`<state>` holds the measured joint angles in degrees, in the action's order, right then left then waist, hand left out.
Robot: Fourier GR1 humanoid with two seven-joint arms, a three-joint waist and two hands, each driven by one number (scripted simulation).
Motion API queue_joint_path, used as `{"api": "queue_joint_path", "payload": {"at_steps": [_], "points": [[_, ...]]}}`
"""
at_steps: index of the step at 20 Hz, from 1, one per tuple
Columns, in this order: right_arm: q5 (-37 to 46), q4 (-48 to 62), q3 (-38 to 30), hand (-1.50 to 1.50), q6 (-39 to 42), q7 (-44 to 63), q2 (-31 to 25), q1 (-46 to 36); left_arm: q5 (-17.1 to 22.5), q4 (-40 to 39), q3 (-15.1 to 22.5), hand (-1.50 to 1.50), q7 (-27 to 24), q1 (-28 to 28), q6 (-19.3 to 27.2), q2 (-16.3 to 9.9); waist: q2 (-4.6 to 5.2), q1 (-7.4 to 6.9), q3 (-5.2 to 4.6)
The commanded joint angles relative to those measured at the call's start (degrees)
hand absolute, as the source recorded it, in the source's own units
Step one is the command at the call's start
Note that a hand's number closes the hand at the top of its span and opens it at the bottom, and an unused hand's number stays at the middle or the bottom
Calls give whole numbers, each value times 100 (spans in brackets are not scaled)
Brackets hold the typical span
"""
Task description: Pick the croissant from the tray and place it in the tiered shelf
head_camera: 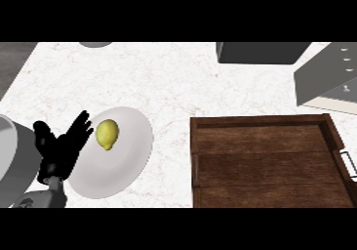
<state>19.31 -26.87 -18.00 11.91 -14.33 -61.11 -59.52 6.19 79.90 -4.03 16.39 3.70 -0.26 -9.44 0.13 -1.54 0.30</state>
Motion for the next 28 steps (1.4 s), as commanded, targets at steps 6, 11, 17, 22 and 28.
{"api": "queue_joint_path", "payload": {"at_steps": [6, 11, 17, 22, 28], "points": [[-888, 710, -931, -150, 501, 475, -211, -581, -103, -301, 48, 0, -31, -30, 26, 84, 37, 41, -27], [-1374, 1036, -1467, -150, 311, 634, -192, -673, 9, -488, -113, 0, -210, 0, -111, 2, 53, 35, -25], [-1634, 1151, -1851, -150, -190, 850, -667, -682, -6, -99, -36, 0, 262, 47, 15, 29, 54, 25, -18], [-1664, 1373, -2048, -150, -631, 902, -1179, -253, -52, -64, 17, 0, 101, -174, -21, 74, 61, 39, -13], [-2149, 1841, -2648, -150, -333, 1067, -1865, 135, 20, -95, -12, 0, 22, -243, -135, 62, 69, 74, 4]]}}
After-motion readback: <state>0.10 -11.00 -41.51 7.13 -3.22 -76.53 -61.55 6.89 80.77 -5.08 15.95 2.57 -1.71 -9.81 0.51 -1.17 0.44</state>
